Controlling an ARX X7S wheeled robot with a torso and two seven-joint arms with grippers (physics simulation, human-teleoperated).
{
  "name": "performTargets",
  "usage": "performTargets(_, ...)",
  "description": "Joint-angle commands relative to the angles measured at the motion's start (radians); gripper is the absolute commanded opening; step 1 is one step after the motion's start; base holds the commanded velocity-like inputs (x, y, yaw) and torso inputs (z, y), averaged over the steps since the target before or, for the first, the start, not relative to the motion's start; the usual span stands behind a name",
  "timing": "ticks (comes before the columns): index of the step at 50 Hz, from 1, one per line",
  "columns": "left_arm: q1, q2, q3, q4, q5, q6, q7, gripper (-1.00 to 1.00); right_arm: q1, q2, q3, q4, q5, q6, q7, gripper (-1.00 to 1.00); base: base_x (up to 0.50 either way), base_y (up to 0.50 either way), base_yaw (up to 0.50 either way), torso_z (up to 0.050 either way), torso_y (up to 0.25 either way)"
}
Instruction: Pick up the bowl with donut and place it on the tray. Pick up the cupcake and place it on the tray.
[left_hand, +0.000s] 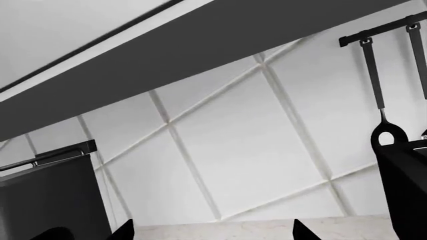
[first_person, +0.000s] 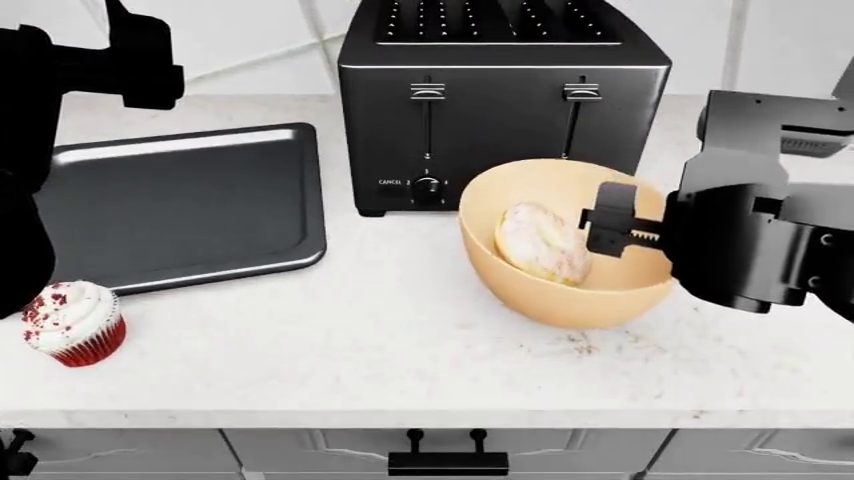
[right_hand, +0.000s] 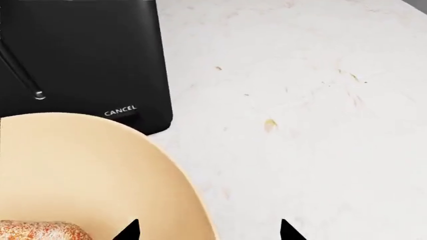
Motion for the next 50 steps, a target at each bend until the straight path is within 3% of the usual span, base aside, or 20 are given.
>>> performTargets(1,-0.001,-0.007,0.009,-0.006,-0.015,0.010,-0.015,1.00,-0.044,-0.011,-0.042,0.054,0.010,0.007,-0.026,1.00,0.00,0.00,0.00,0.000,0.000)
performTargets(16,0.005,-0.019,0.019,-0.012,-0.028,0.031,-0.027,1.00,-0.066,-0.054,-0.081,0.088,0.030,0.066,-0.077,1.00,0.00,0.00,0.00,0.000,0.000)
performTargets(17,0.005,-0.019,0.020,-0.013,-0.029,0.032,-0.028,1.00,-0.063,-0.052,-0.080,0.086,0.026,0.065,-0.077,-1.00,0.00,0.00,0.00,0.000,0.000)
performTargets(37,-0.002,-0.025,0.032,-0.017,-0.054,0.041,-0.047,1.00,0.005,0.011,-0.031,-0.014,0.003,0.026,-0.022,-1.00,0.00,0.00,0.00,0.000,0.000)
performTargets(50,-0.010,-0.029,0.032,-0.021,-0.074,0.039,-0.065,1.00,0.111,-0.012,0.014,-0.065,0.046,0.076,-0.037,-1.00,0.00,0.00,0.00,0.000,0.000)
